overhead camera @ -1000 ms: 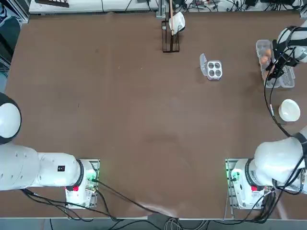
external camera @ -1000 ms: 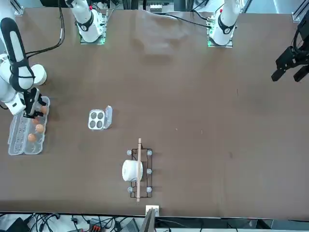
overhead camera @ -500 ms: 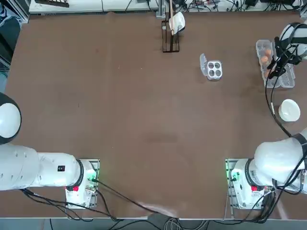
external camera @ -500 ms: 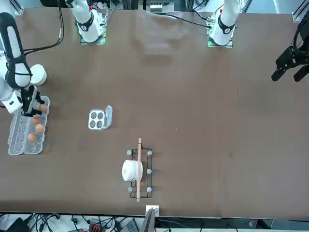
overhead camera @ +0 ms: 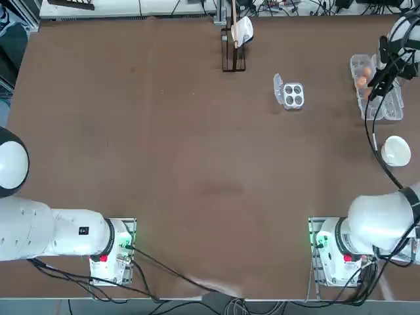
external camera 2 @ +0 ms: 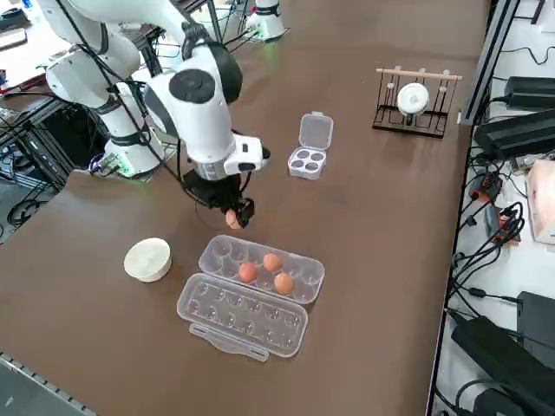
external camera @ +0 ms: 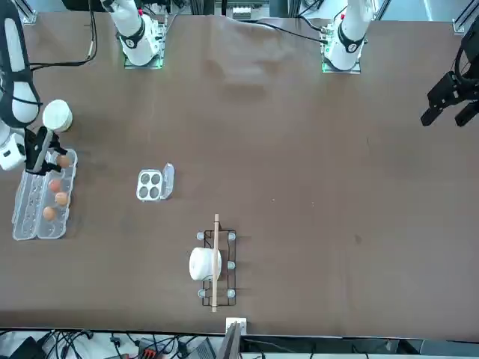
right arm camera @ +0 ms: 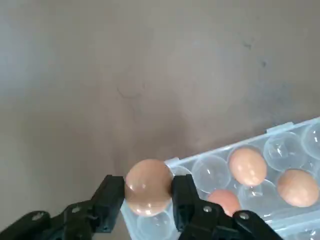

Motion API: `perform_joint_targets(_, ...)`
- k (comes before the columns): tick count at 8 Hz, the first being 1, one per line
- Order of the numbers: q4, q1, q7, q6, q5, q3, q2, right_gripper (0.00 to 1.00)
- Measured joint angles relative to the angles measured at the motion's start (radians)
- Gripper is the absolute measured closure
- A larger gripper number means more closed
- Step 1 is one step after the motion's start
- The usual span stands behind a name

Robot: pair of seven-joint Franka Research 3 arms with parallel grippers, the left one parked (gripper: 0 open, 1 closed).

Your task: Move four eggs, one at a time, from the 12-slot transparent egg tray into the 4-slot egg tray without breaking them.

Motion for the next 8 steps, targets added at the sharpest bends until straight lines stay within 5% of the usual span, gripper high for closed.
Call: perform_joint_targets(8,-0.006,0.256,0.723,-0.101,0.003,0.016,-0.076,0.44)
